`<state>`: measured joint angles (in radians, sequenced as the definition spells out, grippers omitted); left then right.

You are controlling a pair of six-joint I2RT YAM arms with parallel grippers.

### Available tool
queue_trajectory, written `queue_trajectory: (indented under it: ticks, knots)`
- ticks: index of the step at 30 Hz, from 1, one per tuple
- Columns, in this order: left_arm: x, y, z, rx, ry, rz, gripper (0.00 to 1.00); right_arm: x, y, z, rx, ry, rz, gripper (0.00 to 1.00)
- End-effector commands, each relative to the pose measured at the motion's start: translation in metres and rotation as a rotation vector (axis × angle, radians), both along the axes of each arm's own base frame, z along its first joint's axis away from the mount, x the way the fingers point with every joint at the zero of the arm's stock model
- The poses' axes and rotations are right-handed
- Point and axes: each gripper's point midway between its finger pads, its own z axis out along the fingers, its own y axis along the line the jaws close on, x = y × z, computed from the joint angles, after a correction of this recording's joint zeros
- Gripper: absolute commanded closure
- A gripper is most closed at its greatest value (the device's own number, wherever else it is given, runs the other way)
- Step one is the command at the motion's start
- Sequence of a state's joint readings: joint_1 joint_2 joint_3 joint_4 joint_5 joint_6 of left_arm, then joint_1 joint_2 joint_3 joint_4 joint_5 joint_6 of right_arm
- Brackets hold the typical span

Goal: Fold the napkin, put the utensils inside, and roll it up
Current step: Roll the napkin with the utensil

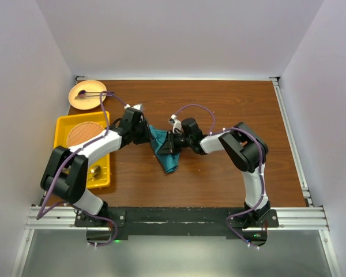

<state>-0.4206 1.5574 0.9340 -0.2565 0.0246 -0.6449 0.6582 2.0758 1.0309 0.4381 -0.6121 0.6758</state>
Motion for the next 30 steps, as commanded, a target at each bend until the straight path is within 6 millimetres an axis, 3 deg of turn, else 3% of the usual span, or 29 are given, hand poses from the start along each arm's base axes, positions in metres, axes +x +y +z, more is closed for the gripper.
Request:
queue_trajectory:
  ticks: [1,7,11,16,19,23,27,30]
  knots:
    - [0.002,-0.025,0.021,-0.200,-0.067,-0.080,0.69,-0.029,-0.030,-0.056,-0.078,0.186,-0.019,1.00]
    - [0.002,-0.045,0.017,-0.323,-0.055,-0.115,0.73,-0.029,-0.037,-0.063,-0.093,0.202,-0.028,1.00]
    - [0.007,-0.056,0.002,-0.395,-0.043,-0.114,0.79,-0.028,-0.037,-0.063,-0.099,0.201,-0.029,0.99]
    - [0.018,-0.047,-0.025,-0.349,-0.027,-0.064,0.83,-0.028,-0.041,-0.059,-0.119,0.189,-0.030,0.96]
    - [0.018,-0.038,-0.045,-0.352,0.016,-0.025,0.85,-0.029,-0.043,-0.051,-0.145,0.170,-0.021,0.91]
    - [0.014,-0.032,-0.068,-0.309,0.073,-0.006,0.87,-0.027,-0.048,-0.040,-0.249,0.098,-0.003,0.74]
    - [0.008,-0.026,-0.081,-0.267,0.111,0.008,0.88,-0.031,-0.057,-0.027,-0.384,0.033,0.032,0.57]
    - [0.006,-0.025,-0.083,-0.261,0.121,0.006,0.88,-0.027,-0.064,-0.015,-0.455,-0.022,0.035,0.50]
